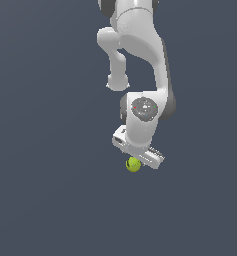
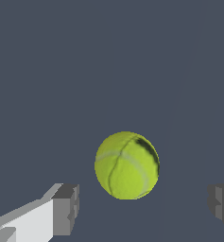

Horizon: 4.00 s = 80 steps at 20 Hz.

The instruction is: Pick up the object and move it to a goal position.

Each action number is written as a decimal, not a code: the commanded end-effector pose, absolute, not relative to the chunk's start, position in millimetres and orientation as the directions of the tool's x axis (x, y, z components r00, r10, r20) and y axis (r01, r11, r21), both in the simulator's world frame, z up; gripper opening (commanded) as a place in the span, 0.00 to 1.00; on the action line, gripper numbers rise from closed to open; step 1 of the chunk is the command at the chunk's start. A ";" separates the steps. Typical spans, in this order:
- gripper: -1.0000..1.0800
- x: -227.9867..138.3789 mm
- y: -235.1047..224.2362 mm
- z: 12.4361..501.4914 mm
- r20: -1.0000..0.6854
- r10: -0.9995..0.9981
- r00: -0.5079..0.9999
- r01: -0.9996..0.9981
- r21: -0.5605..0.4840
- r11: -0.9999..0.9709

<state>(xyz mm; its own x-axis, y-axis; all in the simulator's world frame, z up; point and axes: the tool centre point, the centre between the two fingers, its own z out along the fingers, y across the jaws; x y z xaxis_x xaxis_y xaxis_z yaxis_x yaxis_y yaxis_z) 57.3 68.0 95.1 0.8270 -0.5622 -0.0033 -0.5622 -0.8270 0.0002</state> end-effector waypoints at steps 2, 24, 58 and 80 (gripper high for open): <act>0.96 59.9 70.0 92.3 -0.001 -0.586 0.810 -0.586 0.000 -0.810; 0.96 60.6 70.6 40.9 0.000 -0.594 0.804 -0.594 0.000 -0.804; 0.00 68.8 5.8 133.6 0.052 -0.418 0.907 -0.415 -0.060 -0.908; 0.00 101.2 -104.7 291.5 0.161 -0.087 0.983 -0.065 -0.139 -0.988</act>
<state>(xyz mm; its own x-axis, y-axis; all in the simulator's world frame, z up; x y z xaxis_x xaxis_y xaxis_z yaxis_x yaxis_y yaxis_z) 98.2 -97.1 279.2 0.9822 -0.1122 0.1509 -0.0919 -0.9866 -0.1350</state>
